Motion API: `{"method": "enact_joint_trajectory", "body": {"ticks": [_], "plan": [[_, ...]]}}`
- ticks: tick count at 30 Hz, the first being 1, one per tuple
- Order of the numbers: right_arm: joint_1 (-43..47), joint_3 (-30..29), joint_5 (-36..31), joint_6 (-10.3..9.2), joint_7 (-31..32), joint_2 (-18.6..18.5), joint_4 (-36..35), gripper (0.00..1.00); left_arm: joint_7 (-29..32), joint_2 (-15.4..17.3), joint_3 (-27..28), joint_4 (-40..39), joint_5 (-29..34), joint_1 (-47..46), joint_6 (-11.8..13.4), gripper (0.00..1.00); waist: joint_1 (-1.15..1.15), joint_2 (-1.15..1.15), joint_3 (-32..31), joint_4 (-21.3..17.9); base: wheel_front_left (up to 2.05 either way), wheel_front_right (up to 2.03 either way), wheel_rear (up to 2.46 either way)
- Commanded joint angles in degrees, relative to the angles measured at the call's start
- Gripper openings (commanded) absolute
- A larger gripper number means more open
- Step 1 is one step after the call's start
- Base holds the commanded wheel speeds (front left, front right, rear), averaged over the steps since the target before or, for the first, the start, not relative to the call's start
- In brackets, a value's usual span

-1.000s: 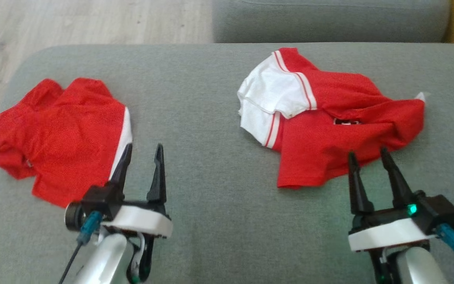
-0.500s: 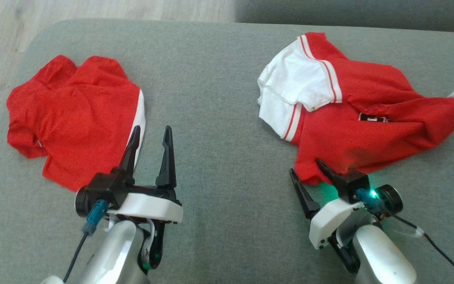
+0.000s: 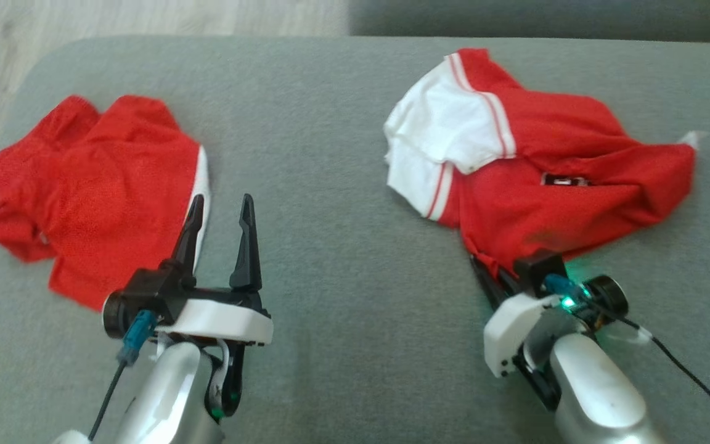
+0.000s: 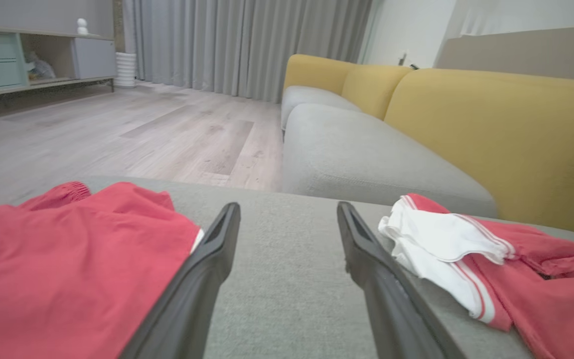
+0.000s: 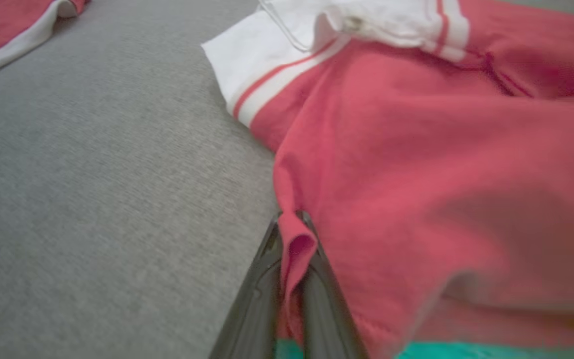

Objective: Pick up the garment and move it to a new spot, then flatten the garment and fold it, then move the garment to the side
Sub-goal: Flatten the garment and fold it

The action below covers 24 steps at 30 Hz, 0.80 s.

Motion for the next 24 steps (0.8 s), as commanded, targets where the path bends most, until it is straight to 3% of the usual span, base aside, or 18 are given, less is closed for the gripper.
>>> {"method": "enact_joint_trajectory", "body": {"ticks": [1, 5, 8, 14, 17, 18, 19, 24], "plan": [[2.2, 0.3, -0.7, -0.04, 0.0, -0.3, 0.3, 0.0, -0.5, 0.3, 2.1, -1.4, 0.4, -1.4, -0.2, 1.0, -0.01, 0.0, -1.1, -1.4, 0.0, 0.0, 0.0], [4.8, -5.1, -3.5, -0.04, -1.0, -0.9, -1.5, 0.0, -0.5, 0.0, 3.0, -1.0, 0.8, -0.3, -0.6, 1.0, -0.01, 0.0, -3.4, -4.5, 0.0, 0.0, 0.0], [8.1, -11.3, -6.4, -0.04, 0.0, -4.7, -6.1, 0.0, -0.5, -0.4, 3.4, -0.7, 1.0, 0.8, -1.0, 1.0, -0.01, 0.0, -5.7, -7.2, 0.0, 0.0, 0.0], [13.4, -20.1, -8.8, -0.04, 4.7, -9.8, -13.9, 0.0, -0.5, -0.8, 3.7, -0.6, 1.0, 1.8, -1.3, 1.0, -0.01, 0.0, -7.3, -9.7, 0.0, 0.0, 0.0], [15.1, -25.0, -10.5, -0.04, 6.4, -9.8, -16.7, 0.0, -0.5, -1.0, 3.5, -0.4, 1.1, 1.9, -1.4, 1.0, -0.01, 0.0, -7.4, -10.2, 0.0, 0.0, 0.0], [15.3, -26.5, -10.8, -0.04, 6.3, -9.1, -17.7, 0.36, -0.5, -1.0, 3.5, -0.4, 1.1, 1.9, -1.4, 1.0, -0.01, 0.0, -7.4, -10.4, 0.0, 0.0, 0.0], [15.3, -27.6, -11.0, -0.04, 5.9, -8.1, -18.6, 1.0, -0.5, -1.1, 3.5, -0.4, 1.1, 1.9, -1.5, 1.0, -0.01, 0.0, -7.4, -10.5, 0.0, 0.0, 0.0], [14.8, -26.3, -11.0, -0.04, 0.8, -3.1, -22.8, 1.0, -0.5, -1.1, 3.5, -0.2, 1.2, 1.9, -1.6, 1.0, -0.01, 0.0, -7.0, -10.8, 0.0, 0.0, 0.0]]}}
